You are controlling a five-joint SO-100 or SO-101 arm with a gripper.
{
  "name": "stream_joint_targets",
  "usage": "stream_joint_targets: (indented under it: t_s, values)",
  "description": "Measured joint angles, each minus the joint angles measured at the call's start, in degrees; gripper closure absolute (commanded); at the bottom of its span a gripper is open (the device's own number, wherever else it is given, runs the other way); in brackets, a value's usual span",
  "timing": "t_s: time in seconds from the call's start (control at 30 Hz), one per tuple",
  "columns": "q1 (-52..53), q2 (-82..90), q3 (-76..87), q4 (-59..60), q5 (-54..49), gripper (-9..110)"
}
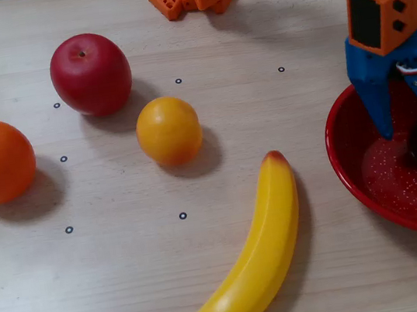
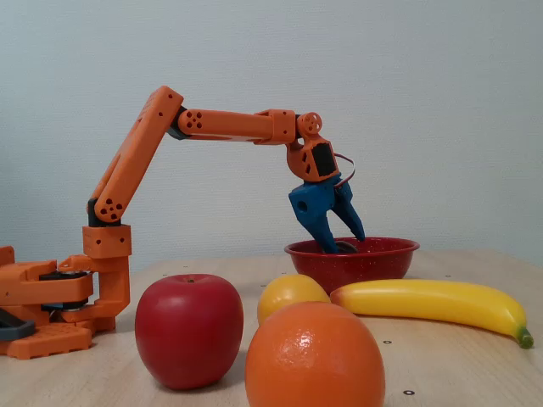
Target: Put plum in the red bowl.
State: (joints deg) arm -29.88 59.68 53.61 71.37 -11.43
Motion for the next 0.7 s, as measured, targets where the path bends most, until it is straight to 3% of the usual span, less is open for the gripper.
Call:
stream_joint_targets:
  t_s: [0.5, 0.7]
  values:
    - [5.2, 7.6, 0.0, 0.0, 0.0, 101]
    - [6.2, 10.7, 0.0, 1.6, 0.0, 102]
